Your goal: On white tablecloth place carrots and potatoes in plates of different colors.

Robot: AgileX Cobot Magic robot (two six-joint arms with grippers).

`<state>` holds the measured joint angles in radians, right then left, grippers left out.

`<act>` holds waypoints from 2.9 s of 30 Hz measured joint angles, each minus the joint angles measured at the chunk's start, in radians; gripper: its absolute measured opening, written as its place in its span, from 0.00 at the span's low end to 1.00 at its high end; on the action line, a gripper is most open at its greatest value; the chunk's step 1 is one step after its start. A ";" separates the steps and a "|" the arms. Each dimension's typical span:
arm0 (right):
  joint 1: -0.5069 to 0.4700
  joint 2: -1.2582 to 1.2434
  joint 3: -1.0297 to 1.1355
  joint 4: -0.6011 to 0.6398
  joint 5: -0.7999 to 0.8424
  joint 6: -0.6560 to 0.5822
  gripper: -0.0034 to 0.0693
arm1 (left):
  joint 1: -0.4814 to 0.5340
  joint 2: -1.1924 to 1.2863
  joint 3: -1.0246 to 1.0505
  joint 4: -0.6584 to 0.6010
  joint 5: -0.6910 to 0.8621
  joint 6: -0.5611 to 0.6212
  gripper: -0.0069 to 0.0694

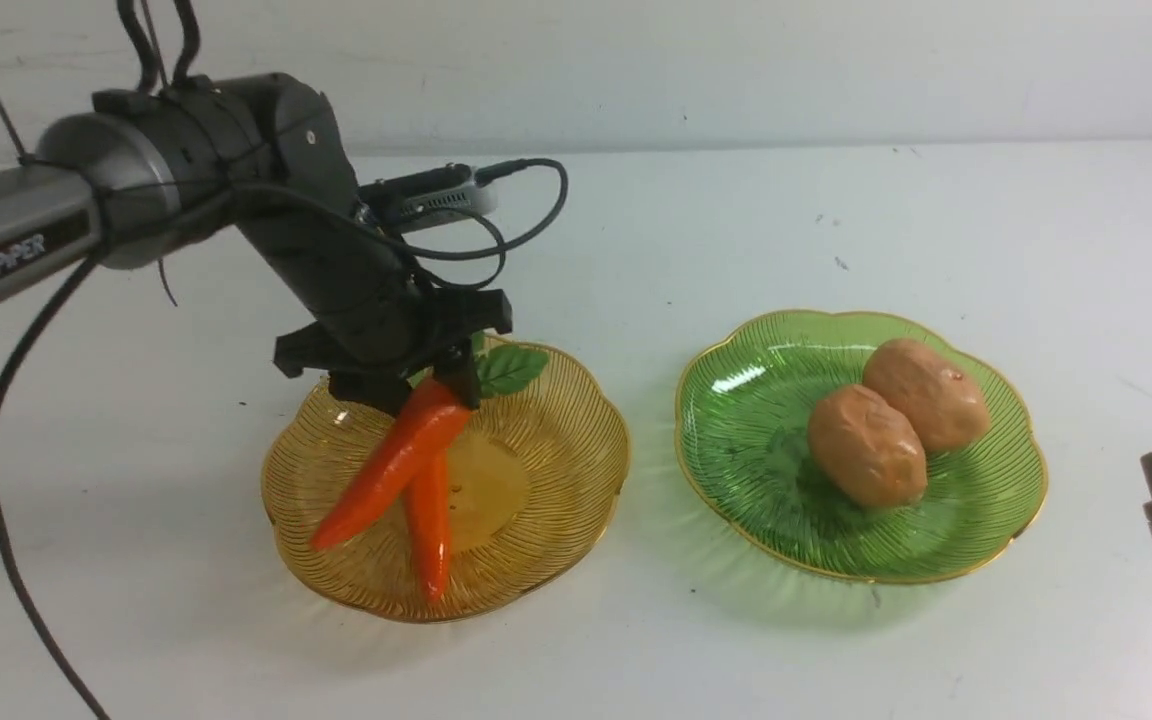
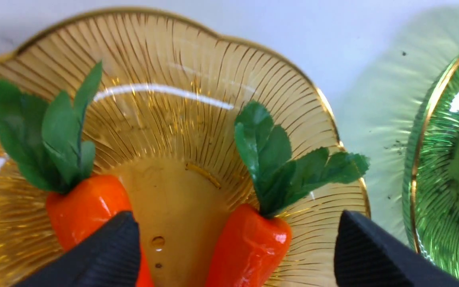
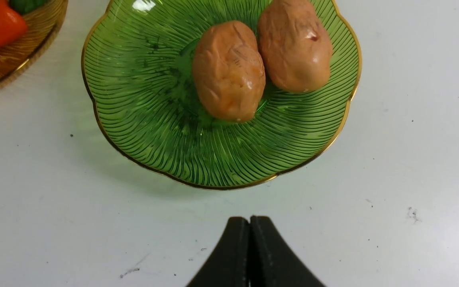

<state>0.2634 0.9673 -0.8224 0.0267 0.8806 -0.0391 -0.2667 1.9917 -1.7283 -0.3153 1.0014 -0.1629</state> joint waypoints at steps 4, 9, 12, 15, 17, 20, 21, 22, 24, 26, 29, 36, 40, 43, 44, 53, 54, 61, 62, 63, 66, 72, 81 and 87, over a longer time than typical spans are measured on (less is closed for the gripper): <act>0.000 0.000 0.000 0.000 0.000 0.000 0.03 | 0.038 -0.017 -0.131 0.085 0.145 0.011 0.62; 0.000 0.000 0.000 -0.001 0.000 0.001 0.03 | 0.121 -0.079 -0.207 0.251 0.215 0.041 0.21; 0.000 0.000 0.000 -0.001 0.000 0.001 0.03 | 0.181 -0.117 -0.175 0.307 0.223 0.043 0.13; 0.000 0.000 0.000 -0.001 0.000 0.001 0.03 | 0.242 -0.158 -0.070 0.321 0.223 0.030 0.10; 0.000 0.000 0.000 -0.001 0.000 0.002 0.03 | 0.266 -0.178 0.035 0.315 0.226 0.011 0.09; 0.000 0.000 0.000 0.000 0.001 0.002 0.03 | 0.270 -0.181 0.140 0.315 0.225 -0.005 0.09; 0.000 0.000 0.000 0.000 0.003 0.002 0.03 | 0.270 -0.181 0.184 0.315 0.225 -0.009 0.09; 0.000 0.000 0.000 0.000 0.003 0.002 0.03 | 0.270 -0.179 0.216 0.315 0.225 -0.014 0.09; 0.000 0.000 0.000 -0.001 0.003 0.002 0.03 | 0.270 -0.170 0.292 0.298 0.210 -0.028 0.09; 0.000 0.000 0.000 -0.001 0.003 0.002 0.03 | 0.268 -0.159 0.336 0.275 0.173 -0.037 0.09; 0.000 0.000 0.000 -0.001 0.004 0.002 0.03 | 0.267 -0.137 0.359 0.247 0.132 -0.039 0.09; 0.000 0.000 0.000 0.000 0.005 0.002 0.03 | 0.254 -0.069 0.363 0.128 0.013 -0.041 0.09; 0.000 0.000 0.000 0.000 0.006 0.002 0.03 | 0.239 -0.029 0.363 0.054 -0.022 -0.041 0.09; 0.000 0.000 0.000 0.000 0.006 0.002 0.03 | 0.235 -0.014 0.363 0.031 -0.031 -0.041 0.09; 0.000 0.000 0.000 0.000 0.006 0.002 0.03 | 0.233 -0.013 0.363 0.028 -0.036 -0.041 0.09; 0.000 0.000 -0.001 -0.002 0.006 0.002 0.03 | 0.234 -0.043 0.266 0.060 -0.020 -0.041 0.09; 0.000 0.000 -0.005 -0.005 0.009 0.002 0.03 | 0.234 -0.051 0.254 0.071 -0.012 -0.041 0.09; 0.000 -0.084 -0.075 -0.047 0.091 0.026 0.03 | 0.234 -0.156 0.182 0.143 0.064 -0.041 0.09; 0.000 -0.092 -0.075 -0.050 0.096 0.030 0.03 | 0.234 -0.161 0.181 0.144 0.064 -0.041 0.09; 0.000 -0.145 -0.072 -0.063 0.113 0.048 0.03 | 0.234 -0.176 0.174 0.146 0.065 -0.041 0.09; 0.000 -0.306 -0.022 -0.084 0.097 0.095 0.03 | 0.234 -0.205 0.173 0.150 0.067 -0.038 0.09; 0.000 -0.627 0.237 -0.086 -0.222 0.175 0.03 | 0.234 -0.213 0.173 0.151 0.069 -0.026 0.09; 0.000 -0.807 0.490 -0.183 -0.699 0.181 0.03 | 0.234 -0.213 0.173 0.150 0.093 -0.012 0.09; 0.000 -0.807 0.497 -0.190 -0.715 0.183 0.03 | 0.234 -0.213 0.173 0.150 0.114 -0.012 0.09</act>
<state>0.2634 0.1600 -0.3250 -0.1632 0.1655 0.1436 -0.0331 1.7787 -1.5558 -0.1657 1.1154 -0.1747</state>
